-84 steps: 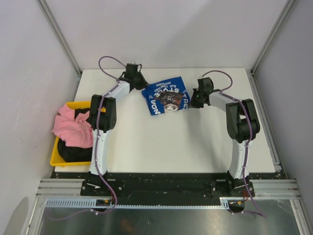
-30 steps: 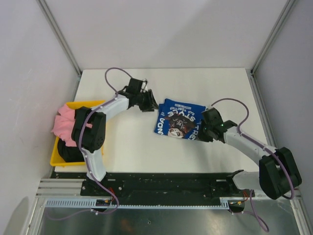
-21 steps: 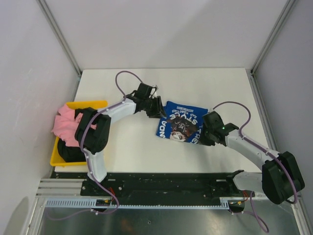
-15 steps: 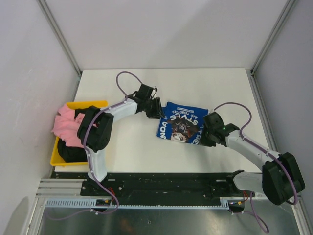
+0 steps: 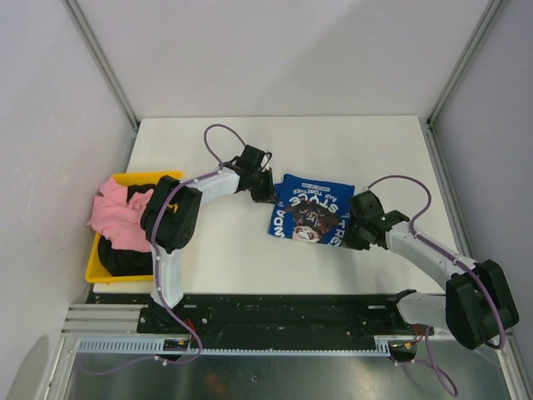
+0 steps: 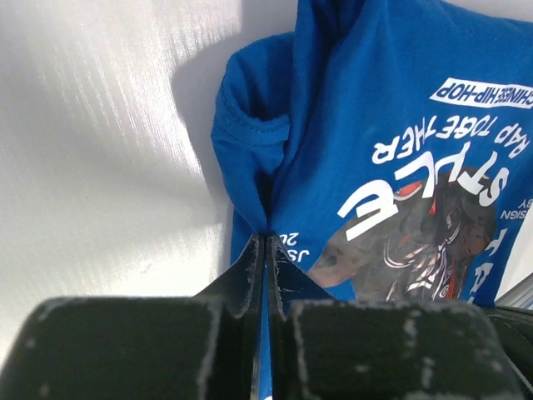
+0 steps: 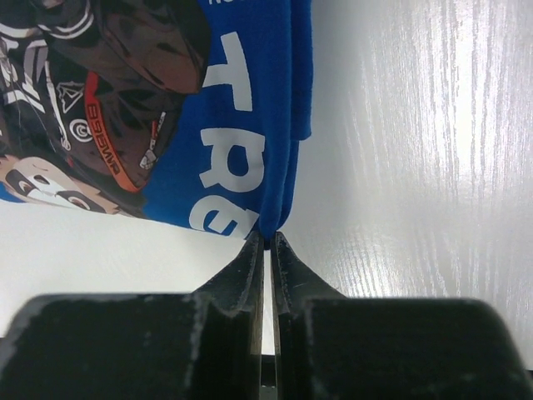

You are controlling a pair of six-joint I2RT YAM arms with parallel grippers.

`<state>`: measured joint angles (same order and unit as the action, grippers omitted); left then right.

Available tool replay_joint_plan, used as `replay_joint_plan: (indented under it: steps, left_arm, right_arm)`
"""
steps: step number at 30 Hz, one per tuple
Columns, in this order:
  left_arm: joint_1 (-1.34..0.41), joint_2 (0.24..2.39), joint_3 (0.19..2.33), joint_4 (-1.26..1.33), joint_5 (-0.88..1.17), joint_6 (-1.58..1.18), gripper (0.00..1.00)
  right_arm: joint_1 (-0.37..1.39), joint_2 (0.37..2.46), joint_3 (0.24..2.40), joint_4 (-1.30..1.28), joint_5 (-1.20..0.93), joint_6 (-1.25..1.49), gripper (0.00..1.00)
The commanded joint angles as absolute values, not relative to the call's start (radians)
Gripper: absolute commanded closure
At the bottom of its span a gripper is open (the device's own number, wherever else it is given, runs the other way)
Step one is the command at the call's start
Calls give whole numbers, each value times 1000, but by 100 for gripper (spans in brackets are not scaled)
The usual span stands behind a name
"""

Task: Fold and stack the t-shirts
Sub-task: Smooth out wrinkles on the folded tshirt

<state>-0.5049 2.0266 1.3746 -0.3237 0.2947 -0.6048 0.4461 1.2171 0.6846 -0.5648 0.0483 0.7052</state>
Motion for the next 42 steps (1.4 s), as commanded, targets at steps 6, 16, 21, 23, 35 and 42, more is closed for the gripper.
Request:
replay_joint_plan:
  steps: [6, 16, 21, 23, 35, 42]
  left_arm:
    - [-506, 2026, 1370, -306, 257, -604, 100]
    - [-506, 2039, 1366, -305, 238, -602, 100]
    - [-505, 2049, 1361, -304, 231, -601, 100]
    - [-505, 2052, 1361, -305, 234, -601, 100]
    - [-494, 1976, 1479, -303, 234, -517, 69]
    - [-491, 2053, 1647, -298, 255, -493, 56]
  right_arm:
    - [363, 1089, 681, -565, 46, 693, 52]
    - [147, 1252, 699, -176, -79, 636, 33]
    - [113, 1379, 725, -39, -133, 630, 35]
    - [112, 1415, 747, -27, -133, 627, 37]
    - [104, 1564, 905, -41, -83, 588, 41]
    - [103, 1660, 986, -51, -66, 598, 49]
